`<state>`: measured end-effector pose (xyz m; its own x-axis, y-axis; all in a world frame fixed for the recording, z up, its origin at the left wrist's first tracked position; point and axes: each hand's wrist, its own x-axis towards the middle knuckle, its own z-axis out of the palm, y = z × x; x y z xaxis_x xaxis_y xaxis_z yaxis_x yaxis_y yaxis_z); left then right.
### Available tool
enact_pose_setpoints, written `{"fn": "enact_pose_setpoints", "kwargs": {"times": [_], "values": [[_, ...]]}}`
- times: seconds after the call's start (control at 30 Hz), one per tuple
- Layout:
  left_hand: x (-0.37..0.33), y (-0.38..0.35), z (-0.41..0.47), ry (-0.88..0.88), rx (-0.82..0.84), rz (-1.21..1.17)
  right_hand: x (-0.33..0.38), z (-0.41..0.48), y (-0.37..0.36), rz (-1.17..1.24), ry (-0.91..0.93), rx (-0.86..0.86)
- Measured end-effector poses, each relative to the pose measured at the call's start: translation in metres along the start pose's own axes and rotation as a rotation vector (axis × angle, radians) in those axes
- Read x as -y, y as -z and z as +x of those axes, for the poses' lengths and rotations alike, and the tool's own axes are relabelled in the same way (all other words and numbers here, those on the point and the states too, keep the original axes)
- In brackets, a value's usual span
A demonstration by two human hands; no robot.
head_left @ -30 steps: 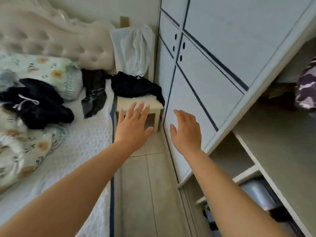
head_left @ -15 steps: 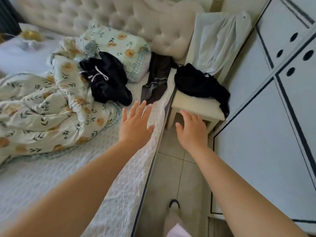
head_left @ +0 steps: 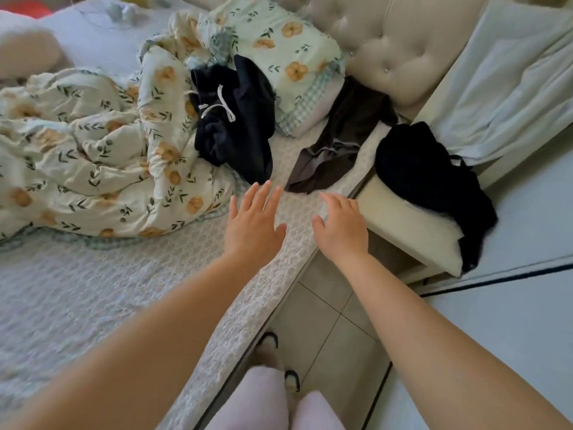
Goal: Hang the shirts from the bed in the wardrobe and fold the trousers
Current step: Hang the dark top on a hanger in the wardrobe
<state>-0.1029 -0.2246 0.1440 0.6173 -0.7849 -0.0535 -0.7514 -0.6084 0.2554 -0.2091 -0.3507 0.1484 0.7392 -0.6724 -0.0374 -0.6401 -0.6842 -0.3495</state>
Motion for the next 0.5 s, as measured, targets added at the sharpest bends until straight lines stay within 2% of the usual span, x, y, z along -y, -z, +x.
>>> {"fn": "enact_pose_setpoints", "kwargs": {"times": [0.3, 0.5], "values": [[-0.015, -0.034, 0.112, -0.060, 0.077, -0.003, -0.050, 0.098, -0.019, 0.034, -0.115, 0.077], [-0.029, -0.056, 0.176, -0.096, 0.172, 0.032, -0.098, 0.160, -0.016, 0.160, -0.282, 0.032]]}}
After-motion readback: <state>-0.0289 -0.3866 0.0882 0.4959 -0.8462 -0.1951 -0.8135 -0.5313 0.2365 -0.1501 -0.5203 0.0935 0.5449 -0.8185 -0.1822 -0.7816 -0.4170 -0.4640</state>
